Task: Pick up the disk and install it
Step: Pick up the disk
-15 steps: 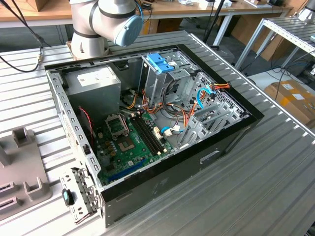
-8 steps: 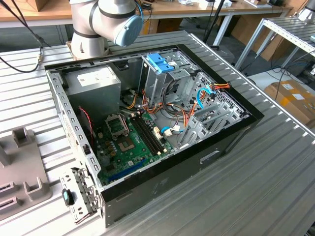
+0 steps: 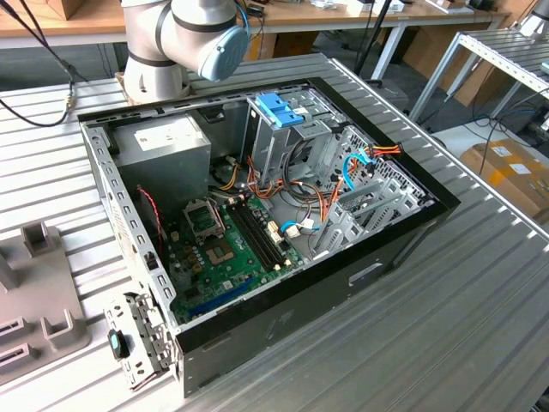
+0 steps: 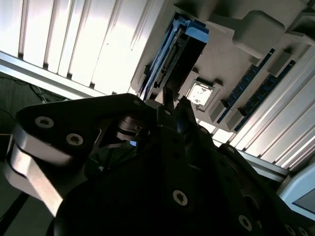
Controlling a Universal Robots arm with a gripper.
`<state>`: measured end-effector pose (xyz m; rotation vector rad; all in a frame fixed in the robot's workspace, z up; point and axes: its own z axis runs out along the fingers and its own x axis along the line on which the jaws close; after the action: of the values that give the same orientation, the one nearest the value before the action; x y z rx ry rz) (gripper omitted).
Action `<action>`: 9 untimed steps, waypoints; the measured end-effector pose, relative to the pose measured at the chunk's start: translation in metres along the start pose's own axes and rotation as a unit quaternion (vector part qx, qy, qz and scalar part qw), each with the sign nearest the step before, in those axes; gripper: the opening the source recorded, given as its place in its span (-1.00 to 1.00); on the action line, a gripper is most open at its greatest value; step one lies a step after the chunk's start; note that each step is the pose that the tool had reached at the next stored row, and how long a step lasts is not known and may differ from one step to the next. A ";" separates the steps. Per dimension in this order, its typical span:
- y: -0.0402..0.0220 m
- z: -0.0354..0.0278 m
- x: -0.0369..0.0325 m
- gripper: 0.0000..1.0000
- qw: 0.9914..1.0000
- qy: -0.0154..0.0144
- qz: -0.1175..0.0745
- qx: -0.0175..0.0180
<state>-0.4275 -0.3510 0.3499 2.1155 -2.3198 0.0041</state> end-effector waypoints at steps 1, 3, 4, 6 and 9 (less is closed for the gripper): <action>0.0000 0.0000 0.0000 -0.53 1.000 0.000 0.000 0.000; 0.0000 0.0001 0.0000 -0.17 1.000 0.000 0.000 0.000; 0.0000 0.0001 0.0000 -0.17 1.000 0.000 0.000 0.000; 0.0000 0.0001 0.0000 -0.05 1.000 0.000 0.000 0.000; 0.0000 0.0001 0.0000 0.20 1.000 0.000 0.000 0.000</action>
<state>-0.4275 -0.3510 0.3498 2.1156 -2.3198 0.0041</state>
